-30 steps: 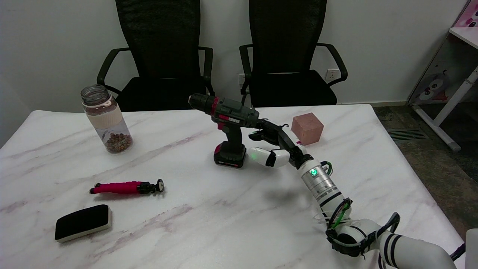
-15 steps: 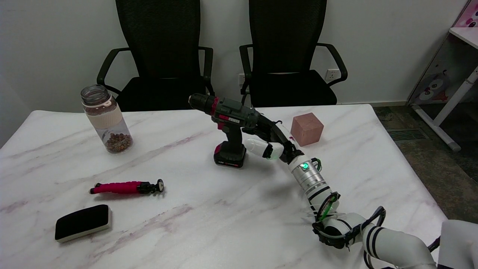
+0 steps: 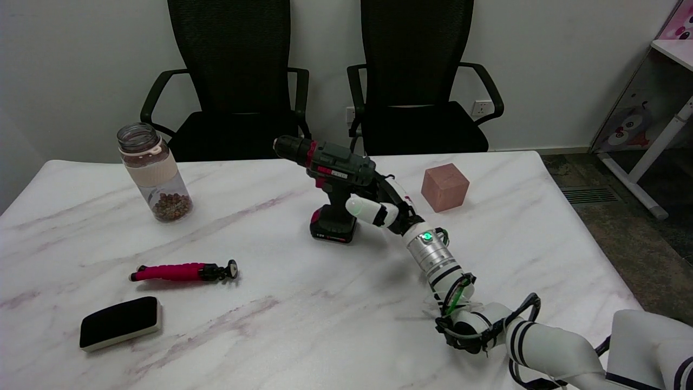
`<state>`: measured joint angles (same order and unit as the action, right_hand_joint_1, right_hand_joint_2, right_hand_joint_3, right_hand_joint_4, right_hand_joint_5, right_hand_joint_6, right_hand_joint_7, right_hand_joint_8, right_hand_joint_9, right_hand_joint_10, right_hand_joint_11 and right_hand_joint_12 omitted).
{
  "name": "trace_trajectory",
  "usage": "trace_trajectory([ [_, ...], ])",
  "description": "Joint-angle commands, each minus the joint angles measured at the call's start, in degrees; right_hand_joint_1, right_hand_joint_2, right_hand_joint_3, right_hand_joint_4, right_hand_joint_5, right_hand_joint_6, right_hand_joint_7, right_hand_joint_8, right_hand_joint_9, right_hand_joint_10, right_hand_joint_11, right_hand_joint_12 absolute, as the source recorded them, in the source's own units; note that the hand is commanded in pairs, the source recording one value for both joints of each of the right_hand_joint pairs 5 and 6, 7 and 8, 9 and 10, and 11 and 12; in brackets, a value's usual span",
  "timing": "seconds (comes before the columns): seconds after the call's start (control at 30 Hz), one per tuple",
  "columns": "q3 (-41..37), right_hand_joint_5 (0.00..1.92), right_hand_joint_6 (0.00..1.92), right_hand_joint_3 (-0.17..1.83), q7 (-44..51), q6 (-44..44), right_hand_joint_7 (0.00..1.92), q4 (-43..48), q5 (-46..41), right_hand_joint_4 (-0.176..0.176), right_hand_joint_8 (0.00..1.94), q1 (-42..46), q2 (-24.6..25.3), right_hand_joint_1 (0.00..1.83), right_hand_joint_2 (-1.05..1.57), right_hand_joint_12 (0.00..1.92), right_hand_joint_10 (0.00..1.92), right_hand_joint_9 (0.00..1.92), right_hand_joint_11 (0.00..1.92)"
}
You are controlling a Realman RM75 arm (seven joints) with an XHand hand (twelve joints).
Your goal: Pick up the power screwdriver.
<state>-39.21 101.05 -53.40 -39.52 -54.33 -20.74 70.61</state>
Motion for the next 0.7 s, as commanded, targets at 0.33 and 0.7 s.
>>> trace_trajectory([
  [0.33,2.2,0.19,0.19,0.88,-3.0,1.3,0.19,5.3,-0.2,0.032,0.19,-4.7,5.9,0.79,-0.22,0.26,0.43,0.43,0.26],
  [0.7,2.2,0.18,0.18,0.85,-3.0,1.3,0.18,4.9,0.2,0.035,0.18,-4.8,6.6,0.8,-0.2,0.23,0.42,0.42,0.23],
])
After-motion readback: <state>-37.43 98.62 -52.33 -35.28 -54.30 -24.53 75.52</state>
